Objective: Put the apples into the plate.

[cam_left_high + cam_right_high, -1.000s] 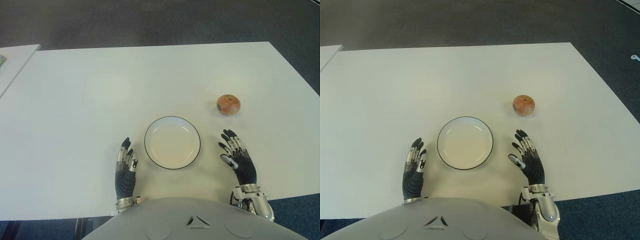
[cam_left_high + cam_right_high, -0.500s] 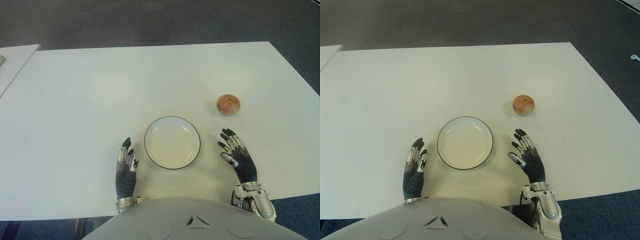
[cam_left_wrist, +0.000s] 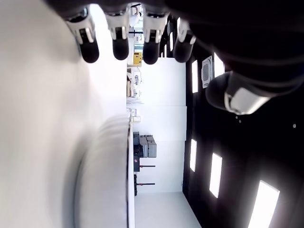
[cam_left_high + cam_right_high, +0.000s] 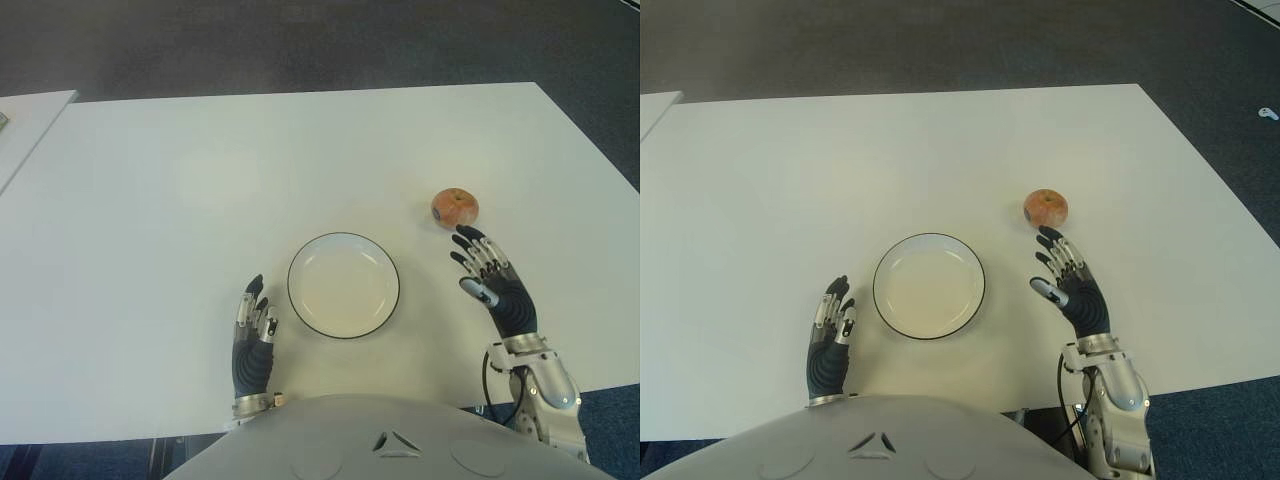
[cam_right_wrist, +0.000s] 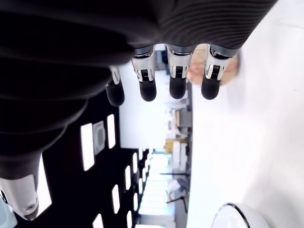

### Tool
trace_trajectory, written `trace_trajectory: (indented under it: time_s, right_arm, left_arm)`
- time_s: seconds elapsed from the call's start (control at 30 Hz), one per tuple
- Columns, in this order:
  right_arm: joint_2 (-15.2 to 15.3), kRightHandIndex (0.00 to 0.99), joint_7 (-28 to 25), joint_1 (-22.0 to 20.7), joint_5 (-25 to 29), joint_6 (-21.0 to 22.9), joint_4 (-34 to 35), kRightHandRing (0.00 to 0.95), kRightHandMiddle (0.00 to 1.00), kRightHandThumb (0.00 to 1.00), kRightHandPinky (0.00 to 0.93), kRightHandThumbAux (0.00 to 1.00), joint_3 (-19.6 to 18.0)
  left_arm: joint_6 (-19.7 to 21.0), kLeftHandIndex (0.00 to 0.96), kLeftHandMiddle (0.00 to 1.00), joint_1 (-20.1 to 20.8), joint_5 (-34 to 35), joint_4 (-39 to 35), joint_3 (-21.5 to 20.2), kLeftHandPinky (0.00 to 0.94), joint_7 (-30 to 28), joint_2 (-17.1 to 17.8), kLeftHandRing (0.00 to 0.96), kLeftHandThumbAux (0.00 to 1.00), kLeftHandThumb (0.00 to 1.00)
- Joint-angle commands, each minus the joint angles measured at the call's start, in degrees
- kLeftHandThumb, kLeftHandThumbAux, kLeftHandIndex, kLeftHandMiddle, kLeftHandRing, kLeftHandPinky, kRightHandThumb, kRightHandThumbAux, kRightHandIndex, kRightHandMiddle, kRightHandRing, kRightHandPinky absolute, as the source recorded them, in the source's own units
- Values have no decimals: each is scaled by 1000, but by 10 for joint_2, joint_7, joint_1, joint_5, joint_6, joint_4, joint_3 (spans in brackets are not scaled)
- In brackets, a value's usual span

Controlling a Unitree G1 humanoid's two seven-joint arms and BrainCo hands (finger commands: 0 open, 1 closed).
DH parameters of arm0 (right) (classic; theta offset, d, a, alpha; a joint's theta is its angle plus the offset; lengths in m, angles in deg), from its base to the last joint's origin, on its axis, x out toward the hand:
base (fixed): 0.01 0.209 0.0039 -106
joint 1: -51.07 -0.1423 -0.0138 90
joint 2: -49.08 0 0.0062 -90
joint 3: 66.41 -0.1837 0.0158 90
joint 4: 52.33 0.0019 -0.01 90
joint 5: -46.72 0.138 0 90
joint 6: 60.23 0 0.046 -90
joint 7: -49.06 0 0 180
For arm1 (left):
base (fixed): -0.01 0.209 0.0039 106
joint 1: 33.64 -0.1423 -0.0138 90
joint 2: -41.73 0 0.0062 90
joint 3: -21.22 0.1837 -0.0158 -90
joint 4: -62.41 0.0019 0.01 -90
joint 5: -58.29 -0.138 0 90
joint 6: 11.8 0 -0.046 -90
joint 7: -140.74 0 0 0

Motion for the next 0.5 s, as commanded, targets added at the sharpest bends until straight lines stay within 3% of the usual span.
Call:
trace_trajectory:
  time_s: [0.03, 0.1, 0.33, 0.5]
  right_arm:
    - [29, 114, -7, -50, -10, -19, -10, 38, 73, 372, 42, 571, -20]
    - [32, 111, -5, -63, -28, -45, -15, 31, 67, 385, 29, 566, -21]
    - [72, 79, 68, -132, -225, -242, -83, 24, 46, 464, 51, 569, -40]
    - [119, 63, 124, -186, -353, -311, -115, 20, 35, 472, 17, 549, -53]
  left_arm:
    - [29, 125, 98, 2, 4, 13, 5, 117, 2, -26, 79, 374, 87]
    - [31, 131, 102, 5, 9, 15, 5, 122, 1, -28, 83, 377, 89]
    - [13, 139, 108, 23, 43, 41, 3, 114, -17, -22, 88, 382, 98]
    - [5, 155, 109, 29, 44, 52, -1, 108, -18, -20, 85, 381, 100]
